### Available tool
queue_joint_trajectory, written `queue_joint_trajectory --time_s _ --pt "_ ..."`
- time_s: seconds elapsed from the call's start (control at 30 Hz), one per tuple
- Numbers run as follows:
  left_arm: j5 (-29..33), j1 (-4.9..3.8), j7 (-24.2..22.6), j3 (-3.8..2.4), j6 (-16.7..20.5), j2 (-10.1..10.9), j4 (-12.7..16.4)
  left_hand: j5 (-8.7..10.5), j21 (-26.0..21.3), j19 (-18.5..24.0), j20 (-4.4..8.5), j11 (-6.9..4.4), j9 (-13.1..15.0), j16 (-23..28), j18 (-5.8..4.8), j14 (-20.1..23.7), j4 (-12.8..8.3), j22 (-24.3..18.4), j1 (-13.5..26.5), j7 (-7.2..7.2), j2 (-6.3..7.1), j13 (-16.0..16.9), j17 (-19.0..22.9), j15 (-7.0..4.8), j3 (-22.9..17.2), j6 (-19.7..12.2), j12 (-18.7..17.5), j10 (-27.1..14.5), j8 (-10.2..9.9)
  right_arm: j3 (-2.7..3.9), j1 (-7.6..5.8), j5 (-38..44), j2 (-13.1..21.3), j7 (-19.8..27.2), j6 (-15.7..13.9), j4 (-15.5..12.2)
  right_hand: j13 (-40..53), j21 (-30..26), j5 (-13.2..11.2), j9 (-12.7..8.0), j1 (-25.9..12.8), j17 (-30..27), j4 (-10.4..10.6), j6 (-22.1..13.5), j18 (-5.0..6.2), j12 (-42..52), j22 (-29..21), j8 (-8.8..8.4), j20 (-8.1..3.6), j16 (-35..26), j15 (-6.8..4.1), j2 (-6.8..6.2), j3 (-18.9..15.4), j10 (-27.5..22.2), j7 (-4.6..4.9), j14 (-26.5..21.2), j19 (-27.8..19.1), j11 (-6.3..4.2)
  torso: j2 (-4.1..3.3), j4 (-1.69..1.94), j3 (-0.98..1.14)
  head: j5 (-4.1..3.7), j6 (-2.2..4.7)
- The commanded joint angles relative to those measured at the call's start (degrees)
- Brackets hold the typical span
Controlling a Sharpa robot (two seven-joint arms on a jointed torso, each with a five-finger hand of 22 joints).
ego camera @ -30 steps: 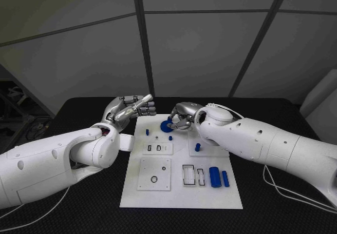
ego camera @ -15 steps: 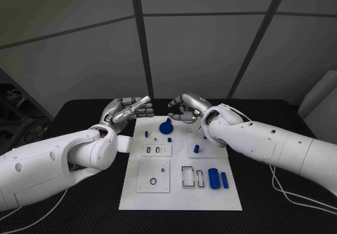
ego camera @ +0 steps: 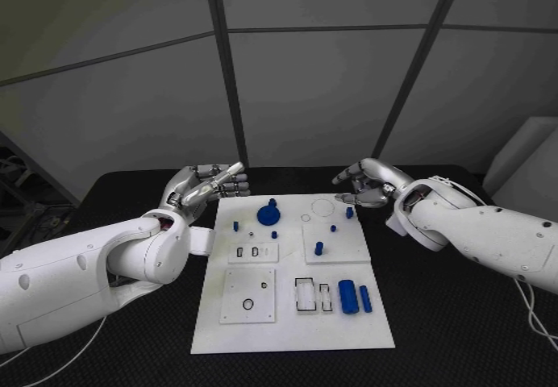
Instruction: Assemble the parts on the task board
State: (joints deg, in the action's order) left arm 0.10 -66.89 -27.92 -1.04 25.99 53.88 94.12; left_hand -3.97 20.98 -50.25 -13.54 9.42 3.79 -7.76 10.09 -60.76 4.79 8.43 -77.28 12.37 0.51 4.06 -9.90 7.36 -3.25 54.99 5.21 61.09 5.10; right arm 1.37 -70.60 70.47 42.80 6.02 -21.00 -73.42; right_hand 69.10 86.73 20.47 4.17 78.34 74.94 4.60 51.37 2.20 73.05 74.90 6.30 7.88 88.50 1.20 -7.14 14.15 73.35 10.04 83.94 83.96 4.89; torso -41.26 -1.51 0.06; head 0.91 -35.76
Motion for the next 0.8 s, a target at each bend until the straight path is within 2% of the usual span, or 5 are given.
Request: queue_joint_trajectory --time_s 0.03,0.17,0.37,0.57,0.8 --pt "-1.4 -0.08 -0.01 -0.05 -1.47 -0.11 -0.3 0.21 -0.33 0.34 -0.06 -0.12 0.08 0.11 0.42 -0.81 -0.58 -0.08 -0.45 -0.12 -0.25 0.15 -0.28 -0.24 -0.01 0.66 0.24 0.98 -0.15 0.0 -0.13 -3.82 1.82 0.69 4.31 -0.2 -0.39 -0.34 -0.24 -0.09 0.79 11.29 -0.47 0.22 -0.39 -0.43 8.0 -0.29 -0.53 -0.33 -0.34 -0.22 -0.08 -0.61 -0.25 5.07 -0.03 0.0 -0.01 -0.27 0.12 -0.35 0.1" --pt "-1.91 -0.06 0.12 -0.04 -1.85 -0.33 -0.64 0.22 -0.32 0.31 0.05 -0.33 0.09 -0.11 0.44 -1.42 -0.96 -0.12 -0.76 -0.27 -0.27 0.25 -0.57 -0.44 0.01 1.06 0.37 1.65 -0.13 -0.02 -0.12 -4.52 2.91 0.99 4.93 1.22 -0.76 -0.53 -0.17 -0.19 0.98 11.1 -0.66 -0.07 -0.31 -0.8 7.68 -0.53 -0.6 -0.45 -0.42 -0.47 -0.25 -0.89 -0.31 5.01 -0.31 -0.06 -0.09 -0.18 0.19 -0.59 0.1" --pt "-2.23 -0.03 0.14 -0.04 -2.17 -0.64 -0.95 0.22 -0.31 0.3 0.09 -0.38 0.08 -0.15 0.44 -1.54 -1.08 -0.13 -0.86 -0.32 -0.26 0.26 -0.64 -0.48 0.0 1.15 0.38 1.79 -0.13 -0.04 0.43 -4.86 2.46 1.1 6.15 4.71 -1.5 -0.93 -0.01 -0.33 1.29 11.33 -0.9 -0.96 -0.14 -1.54 6.99 -1.11 -0.67 -0.36 -0.43 -0.71 -0.53 -1.55 -0.22 5.08 -0.9 -0.01 -0.14 0.02 0.05 -0.87 -0.14" --pt "-2.29 -0.01 0.08 -0.04 -2.17 -0.68 -1.21 0.22 -0.36 0.38 0.09 -0.35 0.05 -0.04 0.42 -1.41 -1.2 -0.17 -0.93 -0.33 -0.2 0.21 -0.65 -0.44 0.04 1.1 0.24 1.65 -0.22 -0.05 1.47 -4.8 1.87 1.21 6.85 6.23 -2.07 -1.19 0.0 -0.42 1.43 11.39 -0.95 -2.34 -0.06 -2.11 6.62 -1.84 -0.6 -0.35 -0.3 -0.88 -1.03 -2.12 -0.04 5.1 -1.22 0.17 -0.09 -0.1 0.08 -0.65 -0.42" --pt "-2.31 0.0 0.01 -0.04 -2.17 -0.84 -1.41 0.22 -0.38 0.41 0.09 -0.33 0.04 0.0 0.41 -1.35 -1.23 -0.18 -0.94 -0.31 -0.19 0.19 -0.65 -0.42 0.06 1.08 0.17 1.59 -0.26 -0.05 1.96 -4.63 0.55 0.98 7.55 7.66 -1.96 -1.19 -0.03 -0.42 1.46 11.49 -0.96 -2.49 -0.06 -2.03 6.63 -1.91 -0.59 -0.3 -0.29 -0.88 -1.08 -2.03 -0.02 5.13 -1.21 0.19 -0.06 0.04 0.0 -0.77 -0.54"
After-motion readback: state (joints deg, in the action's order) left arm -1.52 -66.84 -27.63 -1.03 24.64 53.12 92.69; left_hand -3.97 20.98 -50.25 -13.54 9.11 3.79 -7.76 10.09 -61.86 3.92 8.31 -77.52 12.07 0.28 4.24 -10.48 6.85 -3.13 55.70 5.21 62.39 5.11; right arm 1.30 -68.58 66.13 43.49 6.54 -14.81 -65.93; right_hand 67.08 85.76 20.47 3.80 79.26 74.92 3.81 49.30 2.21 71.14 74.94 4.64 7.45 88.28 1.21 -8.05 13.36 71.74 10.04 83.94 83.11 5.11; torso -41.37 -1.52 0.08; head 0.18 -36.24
